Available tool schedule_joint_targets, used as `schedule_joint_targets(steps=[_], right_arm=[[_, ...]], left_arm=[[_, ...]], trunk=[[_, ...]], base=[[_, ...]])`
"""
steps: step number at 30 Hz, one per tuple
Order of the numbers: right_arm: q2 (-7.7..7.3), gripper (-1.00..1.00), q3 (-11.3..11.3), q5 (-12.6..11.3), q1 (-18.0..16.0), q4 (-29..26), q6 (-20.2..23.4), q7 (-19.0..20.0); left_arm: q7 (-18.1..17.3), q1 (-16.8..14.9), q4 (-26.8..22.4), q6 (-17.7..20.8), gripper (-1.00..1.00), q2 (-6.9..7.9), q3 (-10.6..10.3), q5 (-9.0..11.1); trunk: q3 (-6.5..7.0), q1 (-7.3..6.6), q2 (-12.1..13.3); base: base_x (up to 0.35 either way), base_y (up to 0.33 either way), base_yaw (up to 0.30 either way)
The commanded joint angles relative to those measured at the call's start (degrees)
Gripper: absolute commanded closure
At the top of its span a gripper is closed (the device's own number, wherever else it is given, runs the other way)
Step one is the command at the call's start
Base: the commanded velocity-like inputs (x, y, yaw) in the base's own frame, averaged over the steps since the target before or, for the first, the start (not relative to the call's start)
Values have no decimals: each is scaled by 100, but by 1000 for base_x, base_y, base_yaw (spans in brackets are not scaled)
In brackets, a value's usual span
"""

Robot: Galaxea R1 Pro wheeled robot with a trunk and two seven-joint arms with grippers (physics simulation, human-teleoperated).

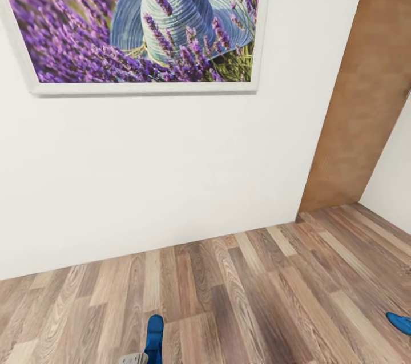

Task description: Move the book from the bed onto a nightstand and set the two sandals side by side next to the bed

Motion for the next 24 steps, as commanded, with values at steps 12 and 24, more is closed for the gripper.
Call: schedule_joint_targets(steps=[12, 24], right_arm=[[-2, -100, 3, -46, -5, 11, -6, 23], [-2, -100, 3, -46, -5, 11, -6, 23]], left_arm=[[-12, -3, 6, -25, 100, 3, -26, 30], [-12, -3, 6, -17, 100, 3, -26, 30]], trunk=[[-32, -1, -2], [-47, -1, -2]], base=[[3, 0, -272], [239, 0, -172]])
